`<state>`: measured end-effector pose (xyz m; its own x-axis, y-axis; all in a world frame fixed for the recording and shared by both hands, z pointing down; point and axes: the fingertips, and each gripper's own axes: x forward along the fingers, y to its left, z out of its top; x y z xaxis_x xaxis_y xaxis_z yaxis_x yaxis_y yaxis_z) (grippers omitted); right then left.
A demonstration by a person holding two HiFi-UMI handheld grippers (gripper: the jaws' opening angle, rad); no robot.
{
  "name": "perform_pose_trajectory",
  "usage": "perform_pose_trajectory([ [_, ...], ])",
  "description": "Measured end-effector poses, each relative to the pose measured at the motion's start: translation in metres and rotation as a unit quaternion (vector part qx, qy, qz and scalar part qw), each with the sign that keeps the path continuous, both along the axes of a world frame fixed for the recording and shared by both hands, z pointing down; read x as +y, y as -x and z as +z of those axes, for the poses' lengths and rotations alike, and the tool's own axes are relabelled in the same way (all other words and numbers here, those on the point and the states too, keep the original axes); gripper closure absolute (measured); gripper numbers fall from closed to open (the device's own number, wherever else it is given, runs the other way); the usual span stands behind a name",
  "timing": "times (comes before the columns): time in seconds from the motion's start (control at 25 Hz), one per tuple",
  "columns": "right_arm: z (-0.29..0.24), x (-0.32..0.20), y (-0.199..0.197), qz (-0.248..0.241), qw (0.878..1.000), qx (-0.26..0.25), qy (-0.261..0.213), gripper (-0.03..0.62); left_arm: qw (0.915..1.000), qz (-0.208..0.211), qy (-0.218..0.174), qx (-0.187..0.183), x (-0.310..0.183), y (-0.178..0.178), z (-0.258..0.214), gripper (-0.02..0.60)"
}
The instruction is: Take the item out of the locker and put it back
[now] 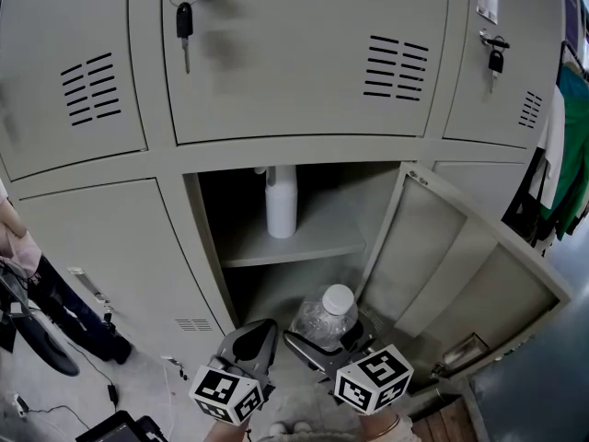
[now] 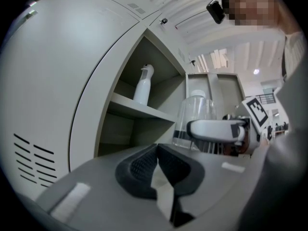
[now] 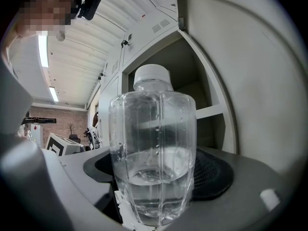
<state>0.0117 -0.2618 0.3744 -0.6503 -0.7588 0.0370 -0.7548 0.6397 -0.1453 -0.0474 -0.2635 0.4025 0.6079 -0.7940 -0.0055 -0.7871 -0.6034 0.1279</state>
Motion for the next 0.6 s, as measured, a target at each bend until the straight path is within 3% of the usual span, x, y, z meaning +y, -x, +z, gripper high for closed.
perform_pose_trajectory([
  [0.6,0.028,-0.021,0.011,-0.013,0.999,0.022,0.027,0.152,0.9997,-0.016,0.019,-0.006,-0.004,0.011,0.01,0.574],
])
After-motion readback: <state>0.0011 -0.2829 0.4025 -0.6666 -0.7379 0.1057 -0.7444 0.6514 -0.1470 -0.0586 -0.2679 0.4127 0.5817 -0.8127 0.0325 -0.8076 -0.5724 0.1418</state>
